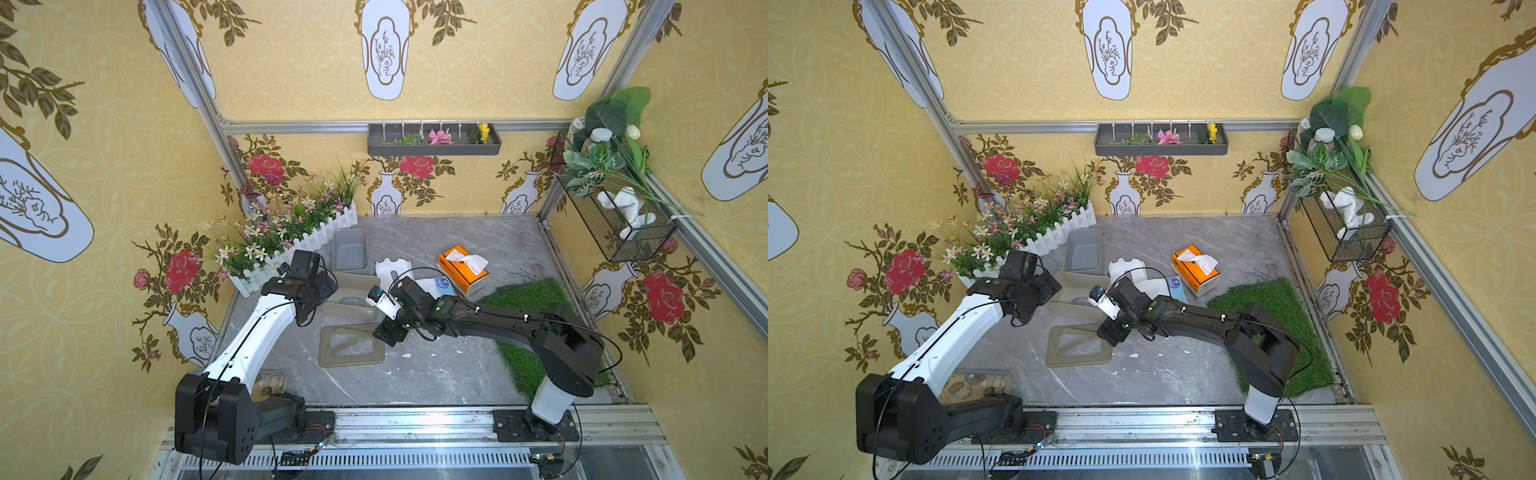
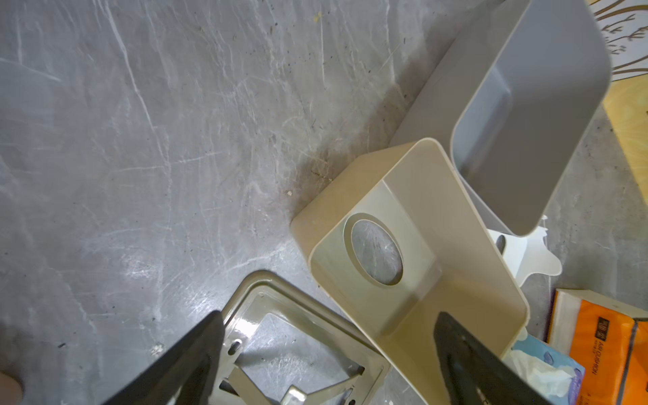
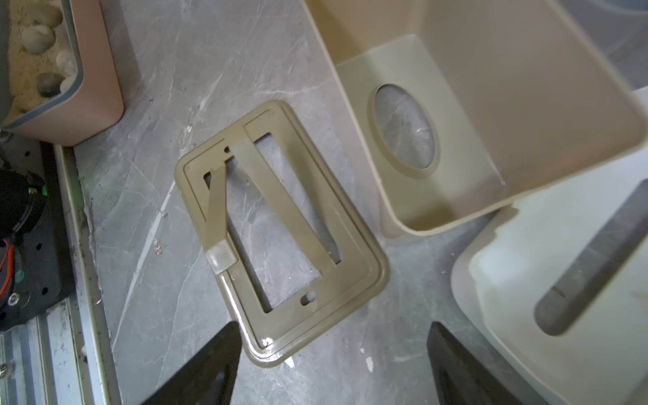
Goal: Put the tissue paper into the tissue box
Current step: Adjust the tissue box at the center of the board.
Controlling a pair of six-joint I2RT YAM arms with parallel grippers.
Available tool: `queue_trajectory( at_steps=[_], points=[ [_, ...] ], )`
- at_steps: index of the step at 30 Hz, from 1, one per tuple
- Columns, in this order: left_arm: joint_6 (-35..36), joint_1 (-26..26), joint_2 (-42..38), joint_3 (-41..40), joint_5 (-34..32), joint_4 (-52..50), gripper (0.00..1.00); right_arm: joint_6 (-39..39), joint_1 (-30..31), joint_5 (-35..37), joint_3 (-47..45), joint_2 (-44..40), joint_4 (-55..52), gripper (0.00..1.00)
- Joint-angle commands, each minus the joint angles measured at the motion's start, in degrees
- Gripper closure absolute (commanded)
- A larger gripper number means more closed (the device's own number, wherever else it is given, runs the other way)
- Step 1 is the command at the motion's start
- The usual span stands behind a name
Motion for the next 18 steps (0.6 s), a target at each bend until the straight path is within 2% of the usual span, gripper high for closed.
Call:
queue_trajectory(
  at_steps=[1, 4, 9, 14, 18],
  points=[
    [-3.8, -0.1, 3.5, 0.7, 2.4, 0.7, 0.05, -2.1, 1.6, -4.6, 0.2, 2.5, 1.9, 0.23],
    [-4.5, -0.1, 5.8, 0.9, 2.4, 3.2, 0.05, -3.2, 2.5, -4.1, 1.3, 5.8, 4.2, 0.26],
    [-4.0, -0.1, 10.2, 3.0, 2.5, 3.9, 0.07, -4.3, 3.1, -3.2, 3.8, 10.0, 8.0, 0.36],
    [-3.7, -0.2, 12.2, 2.8, 2.0, 4.4, 0.15, -4.9, 3.3, -3.0, 4.6, 12.6, 11.4, 0.44],
    [-2.8, -0.2, 13.3, 2.6, 1.7, 4.5, 0.25, -5.0, 3.2, -3.4, 4.5, 14.0, 13.4, 0.54]
  ],
)
